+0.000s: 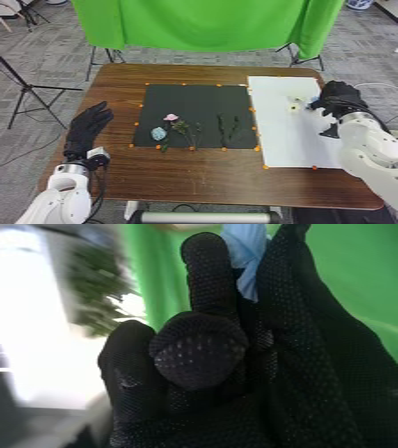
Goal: Arrange flowers
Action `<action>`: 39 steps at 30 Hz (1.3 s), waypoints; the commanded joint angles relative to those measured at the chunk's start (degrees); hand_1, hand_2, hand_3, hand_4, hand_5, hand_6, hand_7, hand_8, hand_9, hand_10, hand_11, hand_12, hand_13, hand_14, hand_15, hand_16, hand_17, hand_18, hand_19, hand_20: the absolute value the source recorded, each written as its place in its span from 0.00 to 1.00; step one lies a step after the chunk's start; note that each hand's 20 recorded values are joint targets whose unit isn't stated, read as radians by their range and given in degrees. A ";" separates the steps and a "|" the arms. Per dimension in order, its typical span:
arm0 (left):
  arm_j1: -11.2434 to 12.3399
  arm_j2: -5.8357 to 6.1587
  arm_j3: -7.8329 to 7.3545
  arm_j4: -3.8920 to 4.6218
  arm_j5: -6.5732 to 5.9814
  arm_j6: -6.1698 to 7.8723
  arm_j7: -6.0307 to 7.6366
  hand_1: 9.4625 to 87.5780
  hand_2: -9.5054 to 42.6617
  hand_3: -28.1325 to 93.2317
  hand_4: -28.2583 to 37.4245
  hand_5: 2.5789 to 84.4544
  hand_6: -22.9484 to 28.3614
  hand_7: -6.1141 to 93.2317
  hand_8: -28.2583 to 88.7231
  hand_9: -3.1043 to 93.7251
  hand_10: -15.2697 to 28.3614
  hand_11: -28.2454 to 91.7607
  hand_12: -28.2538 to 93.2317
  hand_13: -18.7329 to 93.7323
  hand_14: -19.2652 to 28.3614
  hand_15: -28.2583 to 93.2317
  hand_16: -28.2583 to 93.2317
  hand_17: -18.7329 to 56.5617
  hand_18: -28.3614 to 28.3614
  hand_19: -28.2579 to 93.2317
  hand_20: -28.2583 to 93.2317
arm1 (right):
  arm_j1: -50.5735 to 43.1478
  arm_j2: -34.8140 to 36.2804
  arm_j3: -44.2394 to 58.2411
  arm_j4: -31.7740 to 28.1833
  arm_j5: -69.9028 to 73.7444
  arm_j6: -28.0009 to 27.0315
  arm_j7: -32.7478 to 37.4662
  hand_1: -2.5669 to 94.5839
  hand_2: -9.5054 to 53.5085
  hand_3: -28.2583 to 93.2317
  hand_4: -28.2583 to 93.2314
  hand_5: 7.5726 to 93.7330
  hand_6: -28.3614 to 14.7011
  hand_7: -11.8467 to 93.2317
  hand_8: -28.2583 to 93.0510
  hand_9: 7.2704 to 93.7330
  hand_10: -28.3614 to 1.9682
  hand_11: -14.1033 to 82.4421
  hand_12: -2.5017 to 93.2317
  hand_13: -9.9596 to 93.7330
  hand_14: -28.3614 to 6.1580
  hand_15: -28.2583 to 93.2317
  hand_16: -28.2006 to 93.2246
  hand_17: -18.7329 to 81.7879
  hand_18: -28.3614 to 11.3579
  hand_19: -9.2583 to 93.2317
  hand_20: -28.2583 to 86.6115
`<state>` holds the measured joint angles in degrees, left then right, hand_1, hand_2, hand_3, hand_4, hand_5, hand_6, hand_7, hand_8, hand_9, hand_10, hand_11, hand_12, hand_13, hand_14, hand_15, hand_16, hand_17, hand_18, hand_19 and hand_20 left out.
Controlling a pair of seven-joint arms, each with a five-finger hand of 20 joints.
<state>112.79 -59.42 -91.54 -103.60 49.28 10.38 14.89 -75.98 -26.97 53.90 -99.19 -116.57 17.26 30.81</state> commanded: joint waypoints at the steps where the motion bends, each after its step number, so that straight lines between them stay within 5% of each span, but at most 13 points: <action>1: 0.10 0.05 0.09 -0.24 0.15 -0.13 -0.57 0.11 0.12 0.82 0.00 0.54 0.48 0.21 0.18 0.51 0.64 0.38 0.33 0.50 0.75 0.37 0.22 0.35 0.73 0.31 0.36 | 38.92 -9.18 -26.41 -3.72 1.89 -0.24 -11.96 0.62 0.00 0.76 0.07 0.80 0.71 0.37 0.25 0.93 0.61 0.21 0.37 0.97 0.76 0.71 0.51 0.82 0.41 1.00 0.73; 15: -0.83 -0.02 0.72 0.35 0.02 -0.53 -0.88 0.11 0.12 0.82 0.00 0.54 0.48 0.21 0.18 0.50 0.64 0.38 0.33 0.50 0.75 0.37 0.22 0.34 0.73 0.31 0.36 | 48.07 -24.56 -45.50 -0.78 8.04 -12.61 -30.90 0.62 0.00 0.76 0.06 0.79 0.73 0.39 0.24 0.93 0.62 0.21 0.37 0.97 0.77 0.71 0.51 0.81 0.41 1.00 0.74; 39: -2.45 0.17 1.69 1.40 0.16 -1.26 -0.90 0.11 0.12 0.82 0.00 0.54 0.48 0.21 0.18 0.50 0.64 0.38 0.33 0.50 0.75 0.37 0.23 0.34 0.74 0.31 0.36 | 43.11 -32.75 -45.70 12.51 0.49 -19.08 -29.21 0.60 0.00 0.77 0.06 0.77 0.76 0.42 0.23 0.90 0.64 0.21 0.35 0.96 0.76 0.72 0.51 0.81 0.41 1.00 0.75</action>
<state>110.81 -59.26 -90.30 -102.70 49.32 9.95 14.28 -32.66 -59.03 8.21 -87.70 -114.66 -0.90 0.24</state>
